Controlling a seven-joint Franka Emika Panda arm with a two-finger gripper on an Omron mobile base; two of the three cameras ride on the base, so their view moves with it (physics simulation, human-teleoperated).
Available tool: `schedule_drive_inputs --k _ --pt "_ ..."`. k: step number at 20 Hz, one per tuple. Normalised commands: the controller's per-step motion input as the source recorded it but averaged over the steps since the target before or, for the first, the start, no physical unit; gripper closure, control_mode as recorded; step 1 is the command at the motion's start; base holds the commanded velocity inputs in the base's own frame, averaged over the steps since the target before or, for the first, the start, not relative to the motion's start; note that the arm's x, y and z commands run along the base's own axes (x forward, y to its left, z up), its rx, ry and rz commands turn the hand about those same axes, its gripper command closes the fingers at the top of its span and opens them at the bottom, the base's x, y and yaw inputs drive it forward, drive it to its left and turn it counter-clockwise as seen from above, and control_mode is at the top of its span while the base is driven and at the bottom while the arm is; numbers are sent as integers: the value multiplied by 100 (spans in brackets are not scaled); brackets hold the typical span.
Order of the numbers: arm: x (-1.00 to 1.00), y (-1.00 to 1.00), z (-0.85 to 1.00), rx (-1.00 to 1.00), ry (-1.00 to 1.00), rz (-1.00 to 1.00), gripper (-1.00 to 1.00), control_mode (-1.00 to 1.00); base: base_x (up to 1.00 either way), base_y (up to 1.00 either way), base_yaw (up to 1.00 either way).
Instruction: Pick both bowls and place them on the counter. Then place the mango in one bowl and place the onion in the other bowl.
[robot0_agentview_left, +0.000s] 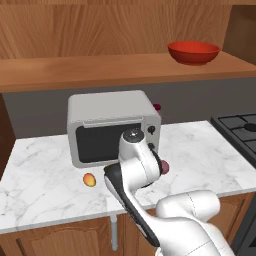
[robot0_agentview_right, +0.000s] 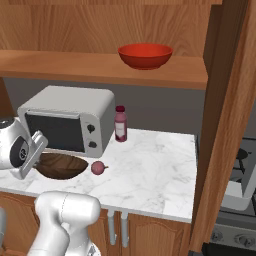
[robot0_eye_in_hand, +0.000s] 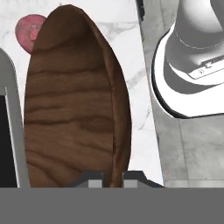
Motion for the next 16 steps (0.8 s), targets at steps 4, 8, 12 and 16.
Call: schedule_drive_inputs --k 4,8,12,16 --pt "22 19 -26 -9 3 0 100 -100 0 0 0" --pt "20 9 -20 -7 0 0 100 -100 0 0 0" --pt "15 6 -24 -4 0 0 100 -100 0 0 0" --pt "7 0 -26 -2 0 0 100 -100 0 0 0"
